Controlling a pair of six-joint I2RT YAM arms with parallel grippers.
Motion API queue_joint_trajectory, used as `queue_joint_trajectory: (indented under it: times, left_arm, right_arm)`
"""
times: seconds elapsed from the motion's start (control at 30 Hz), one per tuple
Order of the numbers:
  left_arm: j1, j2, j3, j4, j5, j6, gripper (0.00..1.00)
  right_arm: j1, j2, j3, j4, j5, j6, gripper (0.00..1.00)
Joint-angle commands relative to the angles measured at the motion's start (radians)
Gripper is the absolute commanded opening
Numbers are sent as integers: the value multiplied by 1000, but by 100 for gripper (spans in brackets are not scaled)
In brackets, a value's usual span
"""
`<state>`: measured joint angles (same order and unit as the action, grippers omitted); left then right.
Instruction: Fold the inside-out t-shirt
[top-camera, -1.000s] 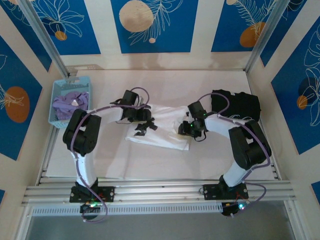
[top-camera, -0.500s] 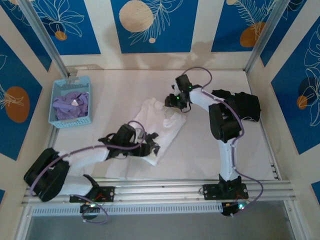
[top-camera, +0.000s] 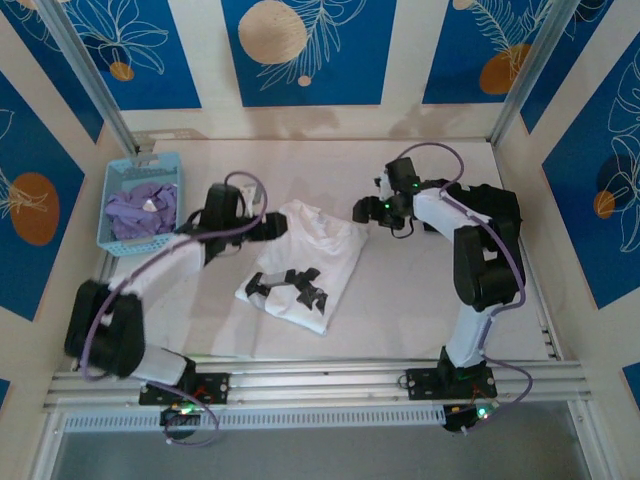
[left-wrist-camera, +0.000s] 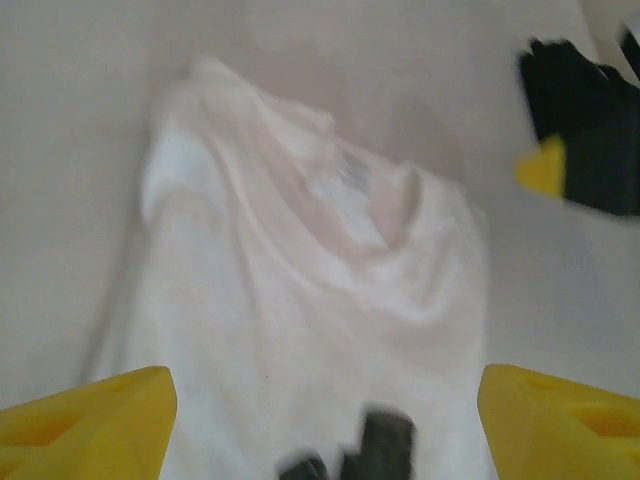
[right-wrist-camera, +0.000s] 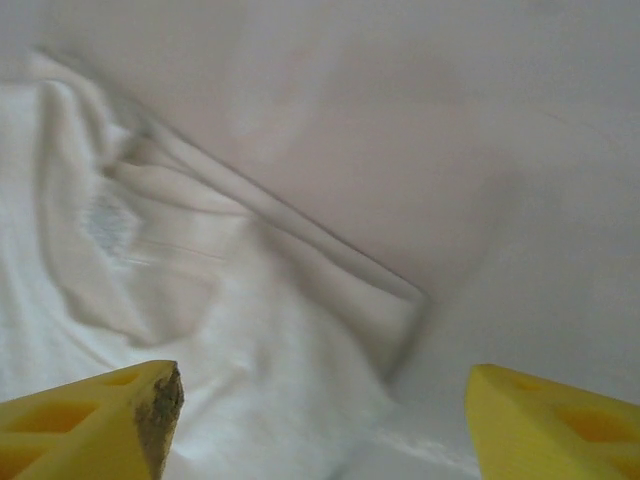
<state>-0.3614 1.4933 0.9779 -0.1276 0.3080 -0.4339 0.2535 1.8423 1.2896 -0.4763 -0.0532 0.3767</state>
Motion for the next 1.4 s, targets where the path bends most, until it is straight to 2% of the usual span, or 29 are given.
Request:
queue_joint_trajectory:
  times: [0.0,0.17,0.37,0.5,0.7,0.87,1.0,1.2,1.37]
  left_arm:
    - [38,183,157,-89,32,139,80]
    - [55,435,395,-200,48,233,81]
    - [58,642,611,-292,124,280,81]
    - [56,730,705,-354,186,293,80]
    - [54,783,742,-377,250,297,72]
    - [54,861,831,-468,235,304,61]
    - [55,876,838,-468,236,299,51]
    - [61,908,884,-483,233,282,30]
    - [63,913,910,-465,281,262,14]
  right_arm:
    - [8,16,-8,-22,-50,46,79]
    - [10,99,36,-22,-87,70,79]
    - [30,163,77,-29,-108,98,77]
    - [49,195,95,-34,-111,109,75]
    - [76,221,118,-14,-129,130,67]
    - [82,236,134,-6,-125,144,59]
    - [83,236,129,17,-119,156,48]
    - [77,232,132,51,-114,164,32]
    - [69,212,118,110,-122,163,21]
